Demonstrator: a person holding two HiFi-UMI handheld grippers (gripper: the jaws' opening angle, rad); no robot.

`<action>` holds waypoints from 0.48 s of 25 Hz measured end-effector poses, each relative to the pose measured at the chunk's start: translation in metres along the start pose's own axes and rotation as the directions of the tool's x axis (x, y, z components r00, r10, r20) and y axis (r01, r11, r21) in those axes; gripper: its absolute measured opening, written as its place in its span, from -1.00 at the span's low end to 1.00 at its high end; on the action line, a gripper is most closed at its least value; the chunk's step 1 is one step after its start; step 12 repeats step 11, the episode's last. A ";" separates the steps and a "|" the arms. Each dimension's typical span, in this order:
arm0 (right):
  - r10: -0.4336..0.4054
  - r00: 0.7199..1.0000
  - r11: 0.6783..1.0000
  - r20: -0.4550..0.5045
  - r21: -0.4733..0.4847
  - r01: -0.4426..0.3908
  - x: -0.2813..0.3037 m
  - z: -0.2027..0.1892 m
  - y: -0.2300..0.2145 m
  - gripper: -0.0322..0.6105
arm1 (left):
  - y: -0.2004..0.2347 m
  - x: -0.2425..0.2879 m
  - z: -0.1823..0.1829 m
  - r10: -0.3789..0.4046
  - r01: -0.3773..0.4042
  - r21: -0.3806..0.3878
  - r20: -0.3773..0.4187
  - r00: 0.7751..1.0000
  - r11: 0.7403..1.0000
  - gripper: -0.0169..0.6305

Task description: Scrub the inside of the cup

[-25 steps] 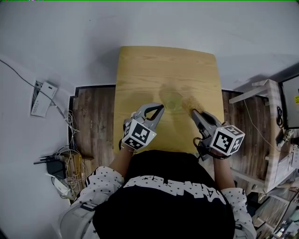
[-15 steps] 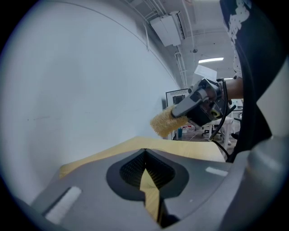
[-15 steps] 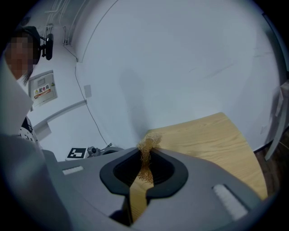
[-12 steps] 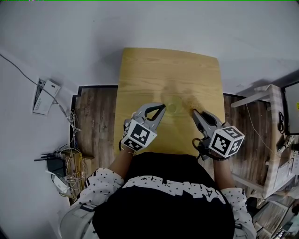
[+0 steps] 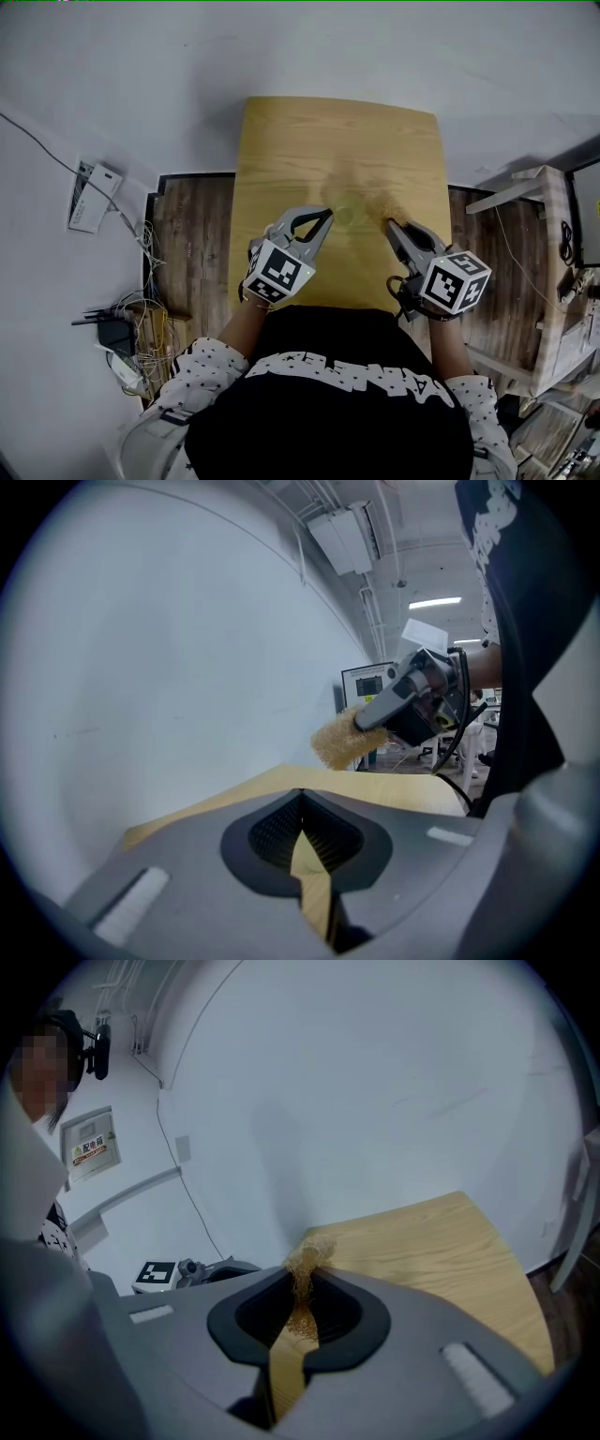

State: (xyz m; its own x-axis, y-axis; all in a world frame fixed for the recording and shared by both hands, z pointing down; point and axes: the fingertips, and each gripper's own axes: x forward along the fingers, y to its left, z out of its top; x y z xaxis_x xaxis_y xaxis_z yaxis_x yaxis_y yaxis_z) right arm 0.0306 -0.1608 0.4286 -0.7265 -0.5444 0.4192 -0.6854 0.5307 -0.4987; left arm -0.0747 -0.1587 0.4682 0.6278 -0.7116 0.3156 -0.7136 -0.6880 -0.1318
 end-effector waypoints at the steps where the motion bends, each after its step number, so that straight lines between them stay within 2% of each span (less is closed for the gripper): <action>1: -0.001 1.000 1.000 0.001 0.003 0.001 0.000 0.000 -0.001 -0.73 | 0.000 0.001 0.000 -0.002 0.002 0.001 0.000 1.000 1.000 -0.94; 12: 0.002 1.000 1.000 0.010 0.008 -0.002 -0.007 -0.001 0.000 -0.73 | -0.006 -0.003 0.006 0.002 -0.002 0.012 0.004 1.000 1.000 -0.94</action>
